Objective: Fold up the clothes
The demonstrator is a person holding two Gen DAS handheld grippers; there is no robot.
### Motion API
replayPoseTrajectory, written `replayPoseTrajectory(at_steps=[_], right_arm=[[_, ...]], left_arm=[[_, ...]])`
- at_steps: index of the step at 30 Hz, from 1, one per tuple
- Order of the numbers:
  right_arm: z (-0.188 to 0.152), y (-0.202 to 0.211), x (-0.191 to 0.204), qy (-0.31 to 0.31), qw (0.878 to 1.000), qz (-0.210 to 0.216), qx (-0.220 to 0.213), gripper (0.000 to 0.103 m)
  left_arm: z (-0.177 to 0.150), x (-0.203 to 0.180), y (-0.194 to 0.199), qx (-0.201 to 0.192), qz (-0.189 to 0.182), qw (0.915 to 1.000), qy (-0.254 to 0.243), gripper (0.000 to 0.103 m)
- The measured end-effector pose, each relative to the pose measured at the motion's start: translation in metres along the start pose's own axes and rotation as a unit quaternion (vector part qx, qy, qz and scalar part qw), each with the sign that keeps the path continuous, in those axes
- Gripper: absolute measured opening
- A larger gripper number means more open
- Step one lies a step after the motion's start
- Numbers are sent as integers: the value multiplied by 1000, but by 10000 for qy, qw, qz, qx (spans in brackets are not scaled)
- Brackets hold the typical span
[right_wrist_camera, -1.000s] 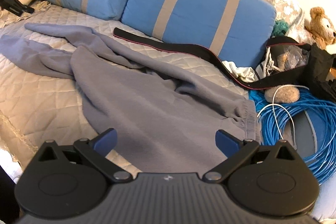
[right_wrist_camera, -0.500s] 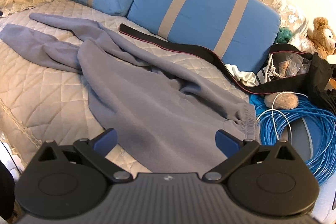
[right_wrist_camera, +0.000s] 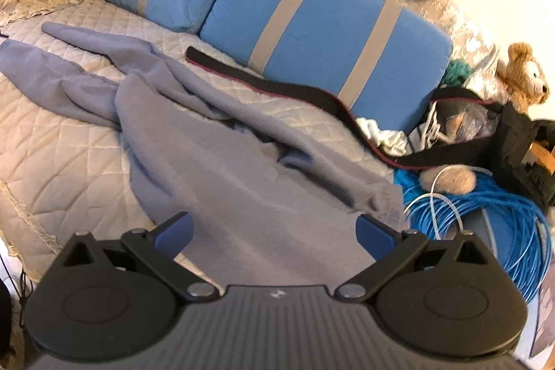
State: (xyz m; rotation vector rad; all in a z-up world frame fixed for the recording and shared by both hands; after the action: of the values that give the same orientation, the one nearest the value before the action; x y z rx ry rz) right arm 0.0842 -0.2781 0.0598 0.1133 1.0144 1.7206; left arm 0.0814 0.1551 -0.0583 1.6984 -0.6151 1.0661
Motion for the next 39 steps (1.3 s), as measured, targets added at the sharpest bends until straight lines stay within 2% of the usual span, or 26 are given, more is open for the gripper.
replayPoseTrajectory(at_steps=[2, 8, 14, 19, 20, 23, 27, 30, 33, 35, 37, 39], right_arm=[[3, 5, -10, 164, 9998, -13, -141, 103], [-2, 21, -45, 1129, 9926, 178, -421, 103], [-30, 24, -82, 2007, 9790, -254, -262, 103], [-73, 1, -93, 2678, 9624, -442, 96, 103], [-84, -7, -92, 2837, 9574, -502, 171, 103], [-121, -32, -82, 3528, 9319, -750, 386, 103], [-162, -61, -67, 4272, 8966, -1085, 430, 102], [-180, -76, -66, 4657, 8726, -1419, 399, 98], [-191, -87, -65, 4976, 8497, -1722, 268, 91], [-196, -92, -63, 5180, 8345, -1867, 215, 82], [-205, -97, -60, 5394, 8200, -1909, 167, 75], [-210, -99, -59, 5542, 8109, -1876, 138, 65]], left_arm=[[1, -4, -2, 40, -65, 9999, -65, 24], [1, -4, -5, 119, -179, 9998, 33, 14], [4, 3, -5, 151, -371, 9990, 195, 7], [5, 8, -6, 164, -481, 9978, 427, 5], [6, 9, -7, 165, -494, 9976, 450, 4], [8, 9, -7, 162, -496, 9975, 466, 4], [11, 8, -8, 177, -499, 9975, 474, 3], [12, 7, -8, 183, -503, 9973, 501, 3], [12, 5, -7, 154, -482, 9970, 588, 3], [12, 5, -7, 128, -450, 9970, 621, 2], [11, 2, -5, 118, -429, 9969, 644, 2], [10, 0, -3, 119, -400, 9971, 635, 2]])
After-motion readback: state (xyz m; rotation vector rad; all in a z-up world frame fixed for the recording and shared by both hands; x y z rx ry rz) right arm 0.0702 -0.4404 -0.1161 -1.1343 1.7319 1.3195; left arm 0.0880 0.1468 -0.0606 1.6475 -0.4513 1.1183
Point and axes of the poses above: each gripper's, at about its wrist camera, not at the fingertips, and y roughly against the way its jaws point, x to its left, z to its top, the point moved 4 cm from there along -y, roughly the way its jaws point, and after that the axes turned 6 degrees about x, right-handed, at the moved point
